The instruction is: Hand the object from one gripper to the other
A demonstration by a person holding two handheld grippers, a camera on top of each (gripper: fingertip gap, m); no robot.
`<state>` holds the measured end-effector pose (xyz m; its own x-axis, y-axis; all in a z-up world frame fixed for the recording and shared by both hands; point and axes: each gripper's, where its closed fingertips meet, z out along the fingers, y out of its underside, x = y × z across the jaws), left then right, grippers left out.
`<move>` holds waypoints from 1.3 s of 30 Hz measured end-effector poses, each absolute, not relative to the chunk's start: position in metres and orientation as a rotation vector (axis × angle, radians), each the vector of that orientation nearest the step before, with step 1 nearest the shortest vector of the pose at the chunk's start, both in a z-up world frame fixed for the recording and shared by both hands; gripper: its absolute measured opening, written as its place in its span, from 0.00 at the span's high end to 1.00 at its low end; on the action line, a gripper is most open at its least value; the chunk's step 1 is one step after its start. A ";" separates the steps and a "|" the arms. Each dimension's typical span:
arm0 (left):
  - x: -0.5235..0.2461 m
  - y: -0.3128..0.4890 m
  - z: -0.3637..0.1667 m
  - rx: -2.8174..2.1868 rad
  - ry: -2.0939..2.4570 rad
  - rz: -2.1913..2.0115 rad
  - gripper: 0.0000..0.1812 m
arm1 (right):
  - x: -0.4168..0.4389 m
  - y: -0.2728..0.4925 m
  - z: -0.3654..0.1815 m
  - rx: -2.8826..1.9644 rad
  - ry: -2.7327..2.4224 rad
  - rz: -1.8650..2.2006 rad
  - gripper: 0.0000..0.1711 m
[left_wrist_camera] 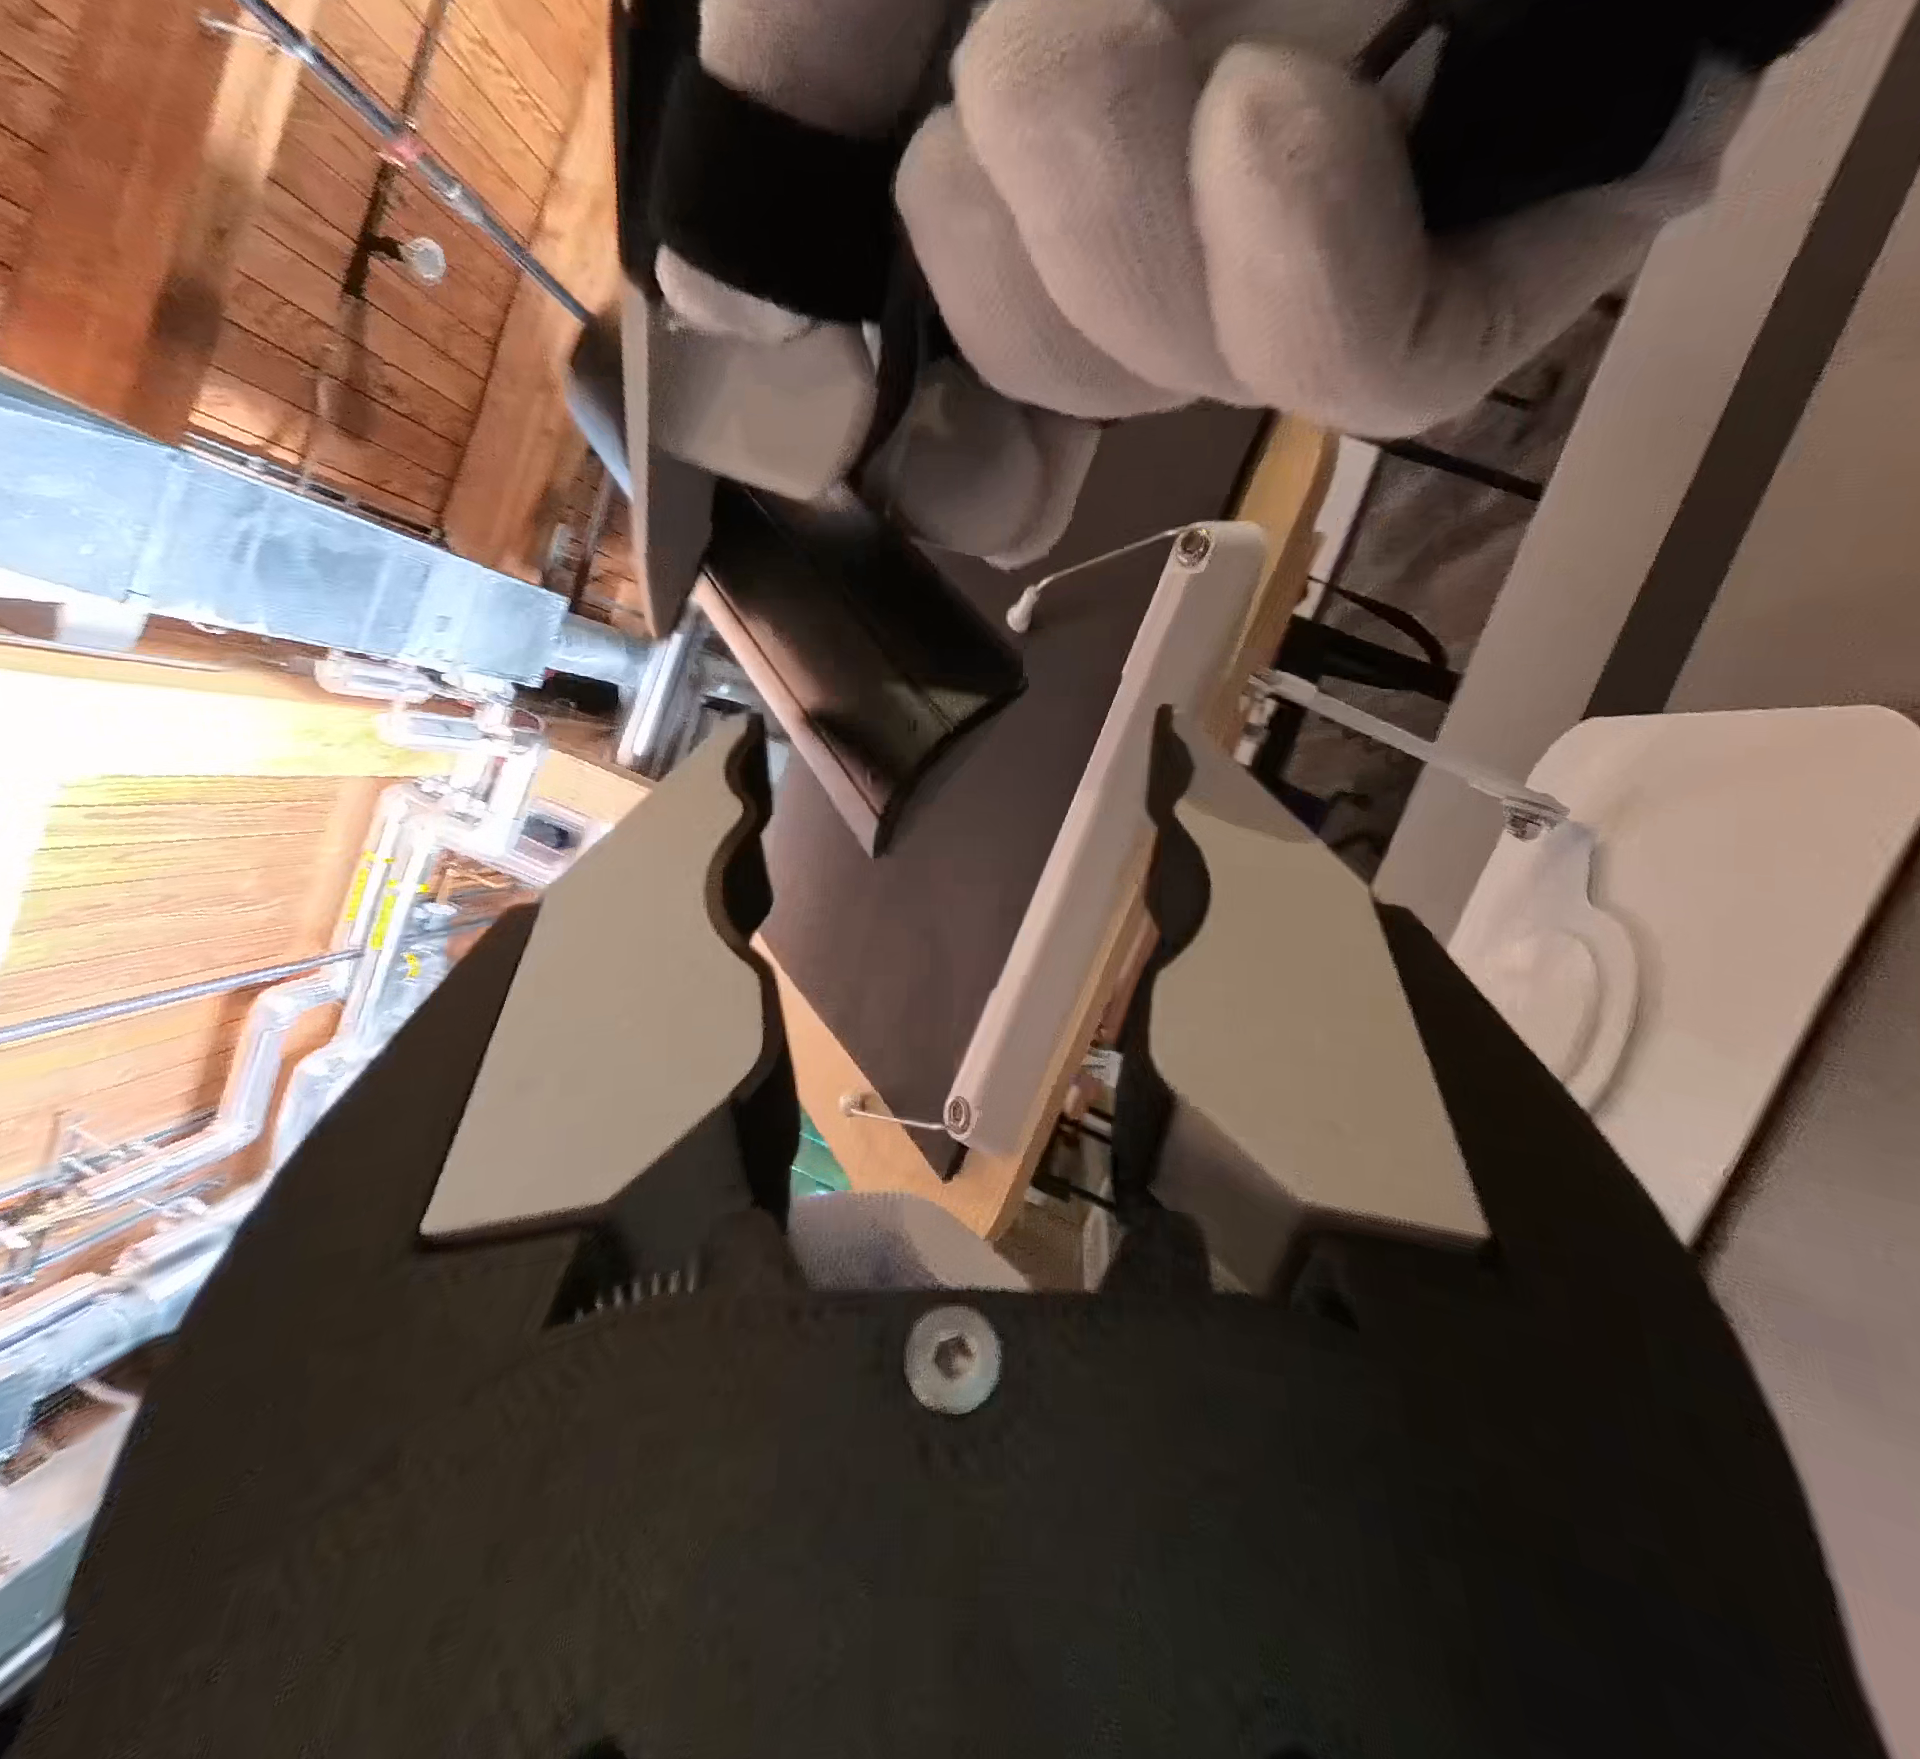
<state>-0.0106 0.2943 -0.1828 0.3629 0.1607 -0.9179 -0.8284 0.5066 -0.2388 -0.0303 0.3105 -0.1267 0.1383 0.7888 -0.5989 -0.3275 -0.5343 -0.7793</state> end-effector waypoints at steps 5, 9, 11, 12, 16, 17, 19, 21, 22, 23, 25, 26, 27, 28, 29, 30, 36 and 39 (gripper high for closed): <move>-0.014 0.293 -0.183 -0.769 0.937 0.800 0.75 | -0.047 0.311 -0.148 -1.600 -0.462 1.644 0.87; -0.012 0.288 -0.183 -0.728 0.943 0.786 0.78 | -0.049 0.312 -0.151 -1.616 -0.452 1.668 0.87; -0.010 0.283 -0.181 -0.724 0.939 0.753 0.81 | -0.051 0.310 -0.153 -1.626 -0.464 1.669 0.87; -0.009 0.280 -0.179 -0.725 0.939 0.737 0.83 | -0.052 0.311 -0.154 -1.628 -0.464 1.667 0.87; -0.010 0.278 -0.174 -0.744 0.938 0.713 0.86 | -0.054 0.313 -0.155 -1.619 -0.459 1.610 0.85; -0.011 0.277 -0.173 -0.733 0.937 0.708 0.86 | -0.056 0.312 -0.154 -1.617 -0.470 1.605 0.85; -0.012 0.278 -0.173 -0.746 0.945 0.711 0.86 | -0.054 0.313 -0.152 -1.608 -0.460 1.596 0.86; -0.011 0.278 -0.172 -0.746 0.937 0.712 0.86 | -0.054 0.312 -0.150 -1.599 -0.450 1.623 0.86; -0.012 0.277 -0.171 -0.738 0.923 0.712 0.84 | -0.055 0.310 -0.149 -1.597 -0.458 1.633 0.86; -0.015 0.279 -0.171 -0.742 0.905 0.726 0.78 | -0.055 0.310 -0.149 -1.604 -0.458 1.615 0.87; -0.018 0.280 -0.169 -0.721 0.886 0.741 0.73 | -0.055 0.308 -0.148 -1.606 -0.466 1.621 0.87; -0.019 0.280 -0.170 -0.720 0.888 0.736 0.75 | -0.053 0.310 -0.148 -1.611 -0.458 1.617 0.87; -0.019 0.282 -0.172 -0.731 0.900 0.743 0.77 | -0.053 0.311 -0.149 -1.617 -0.451 1.614 0.87; -0.019 0.282 -0.174 -0.728 0.906 0.752 0.80 | -0.054 0.310 -0.150 -1.618 -0.453 1.623 0.87; -0.018 0.281 -0.174 -0.719 0.902 0.751 0.82 | -0.056 0.309 -0.150 -1.619 -0.462 1.628 0.87; -0.018 0.281 -0.174 -0.723 0.895 0.753 0.82 | -0.057 0.308 -0.151 -1.623 -0.468 1.625 0.87; -0.019 0.279 -0.173 -0.738 0.911 0.713 0.84 | -0.059 0.308 -0.155 -1.636 -0.478 1.630 0.86; -0.022 0.278 -0.168 -0.781 0.900 0.644 0.86 | -0.061 0.309 -0.158 -1.643 -0.495 1.581 0.82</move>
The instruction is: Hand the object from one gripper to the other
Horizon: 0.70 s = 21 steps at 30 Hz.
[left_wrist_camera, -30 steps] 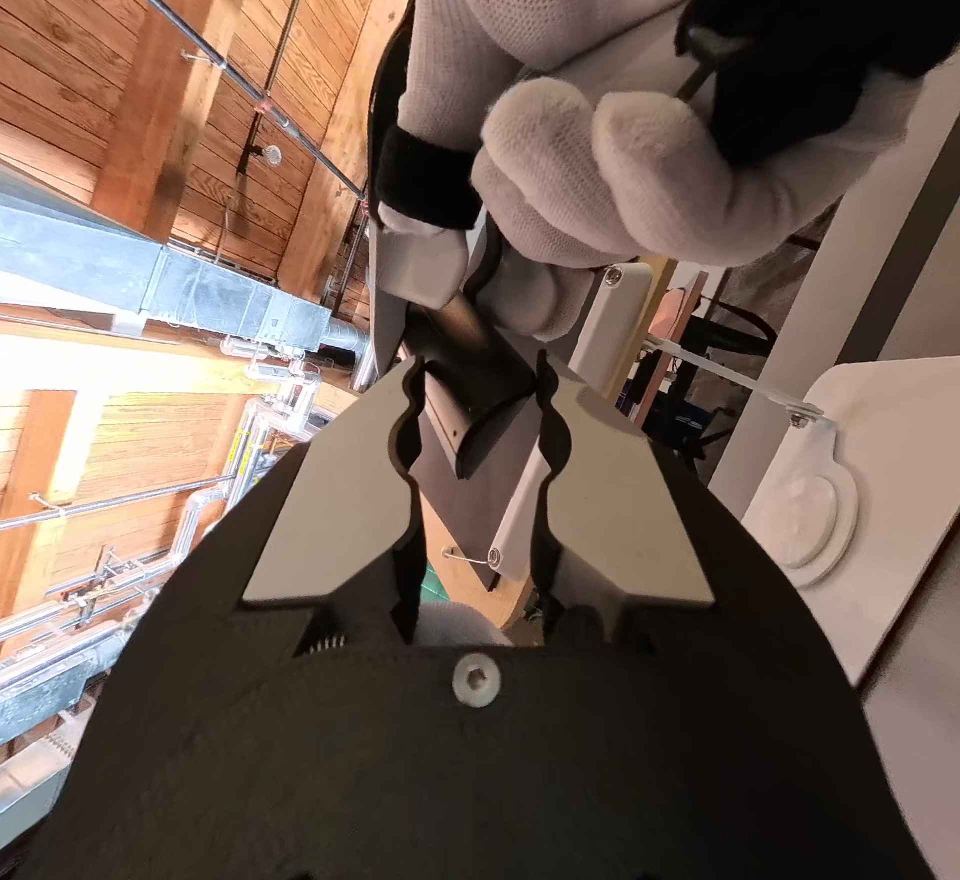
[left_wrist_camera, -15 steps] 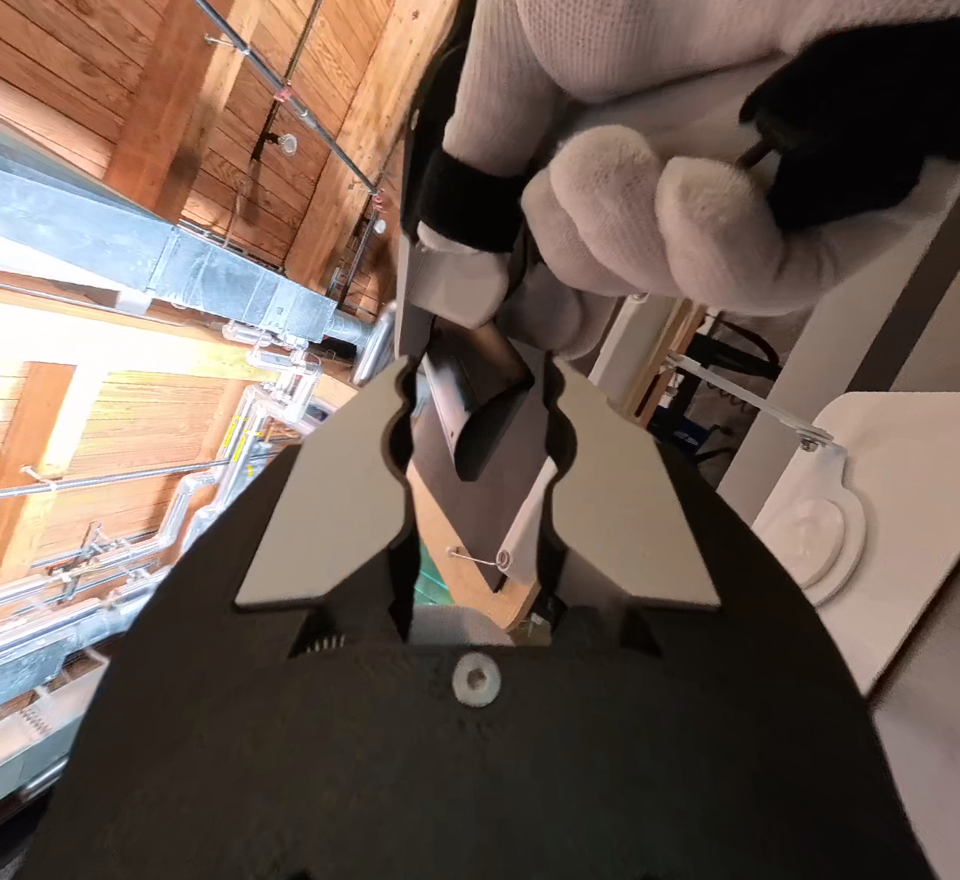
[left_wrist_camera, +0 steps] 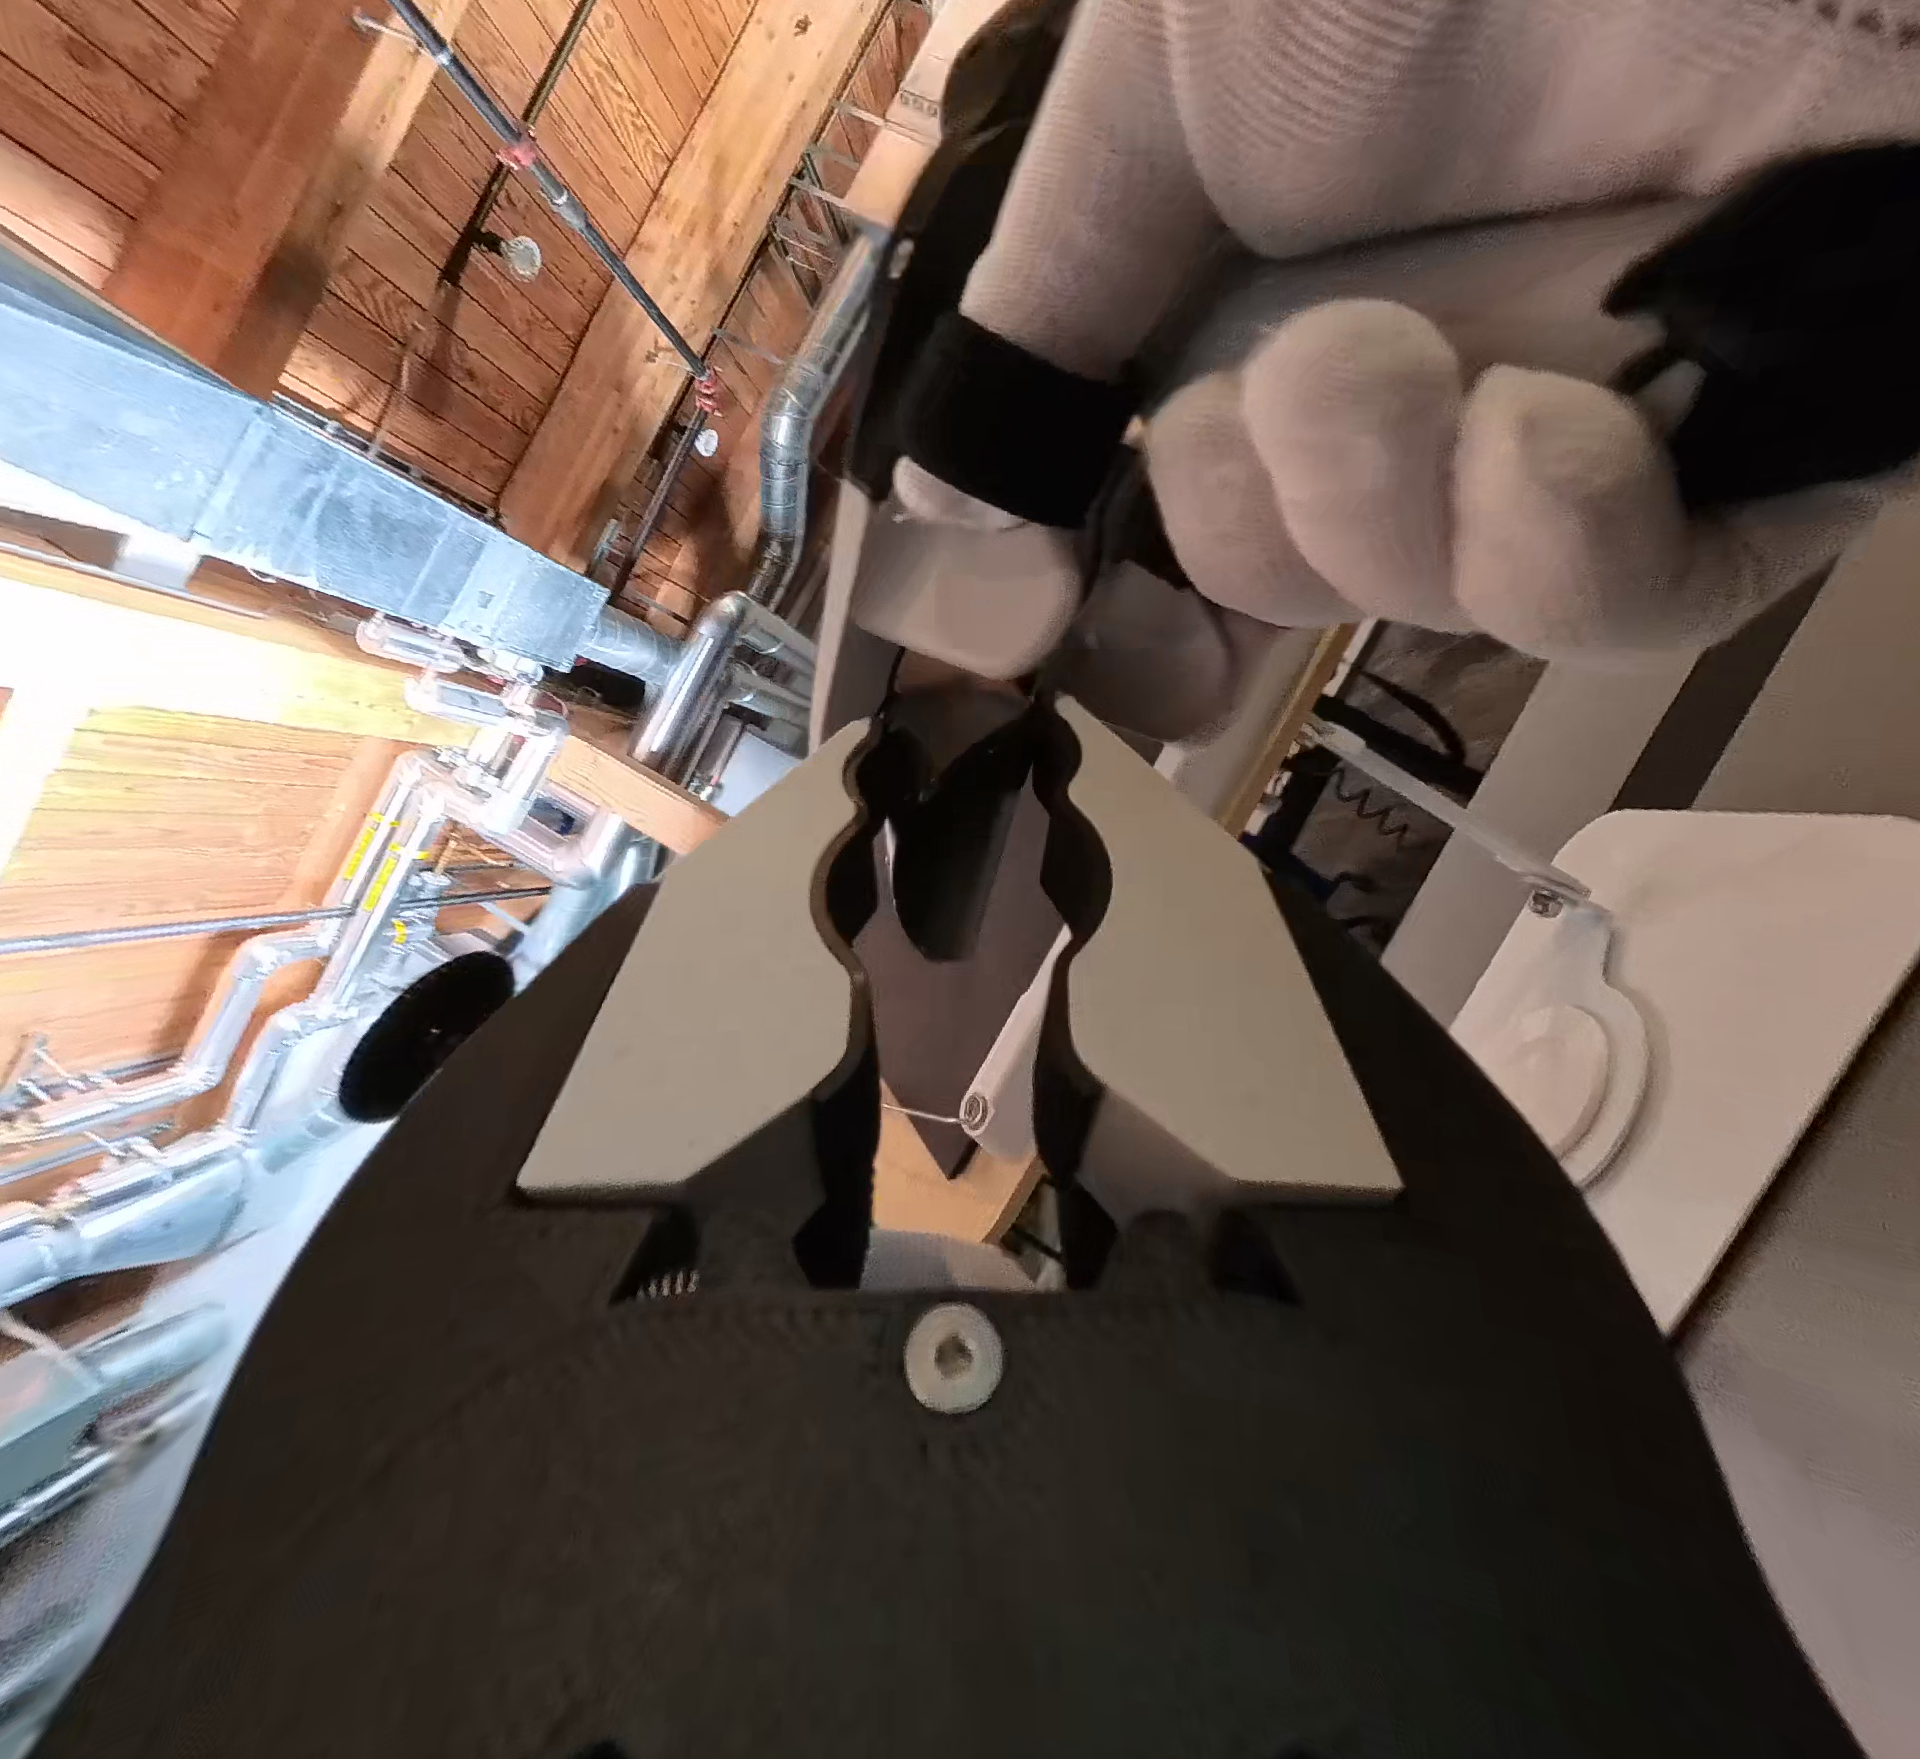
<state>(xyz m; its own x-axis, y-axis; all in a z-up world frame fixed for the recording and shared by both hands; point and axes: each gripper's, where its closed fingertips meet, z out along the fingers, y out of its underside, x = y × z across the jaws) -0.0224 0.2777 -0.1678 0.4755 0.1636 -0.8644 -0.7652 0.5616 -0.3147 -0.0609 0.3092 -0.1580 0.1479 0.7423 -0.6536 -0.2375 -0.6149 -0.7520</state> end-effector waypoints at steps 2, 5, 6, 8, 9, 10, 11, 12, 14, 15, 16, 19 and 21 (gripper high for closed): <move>-0.027 0.277 -0.163 -0.813 0.895 0.594 0.88 | -0.063 0.308 -0.157 -1.629 -0.509 1.573 0.79; -0.031 0.274 -0.154 -0.859 0.897 0.508 0.88 | -0.063 0.307 -0.153 -1.594 -0.525 1.571 0.76; -0.031 0.274 -0.152 -0.873 0.900 0.483 0.88 | -0.063 0.305 -0.151 -1.581 -0.532 1.578 0.76; -0.033 0.272 -0.147 -0.898 0.919 0.449 0.89 | -0.062 0.302 -0.146 -1.552 -0.552 1.586 0.74; -0.034 0.271 -0.144 -0.924 0.920 0.406 0.89 | -0.062 0.300 -0.145 -1.542 -0.573 1.589 0.72; -0.035 0.269 -0.140 -0.931 0.928 0.381 0.89 | -0.062 0.296 -0.143 -1.528 -0.598 1.600 0.71; -0.037 0.266 -0.137 -0.925 0.937 0.376 0.89 | -0.061 0.295 -0.142 -1.520 -0.610 1.604 0.69; -0.038 0.264 -0.134 -0.933 0.950 0.357 0.89 | -0.059 0.295 -0.141 -1.516 -0.625 1.589 0.68; -0.038 0.258 -0.128 -0.958 0.966 0.254 0.89 | -0.052 0.289 -0.141 -1.515 -0.696 1.572 0.65; -0.040 0.256 -0.126 -0.986 0.978 0.217 0.89 | -0.047 0.284 -0.141 -1.510 -0.747 1.565 0.66; -0.041 0.254 -0.124 -1.007 0.995 0.186 0.89 | -0.042 0.279 -0.143 -1.506 -0.814 1.532 0.69; -0.047 0.246 -0.115 -1.078 0.997 -0.002 0.89 | -0.022 0.276 -0.145 -1.487 -0.962 1.274 0.72; -0.051 0.243 -0.112 -1.118 0.995 -0.094 0.89 | -0.012 0.273 -0.132 -1.378 -1.026 1.055 0.71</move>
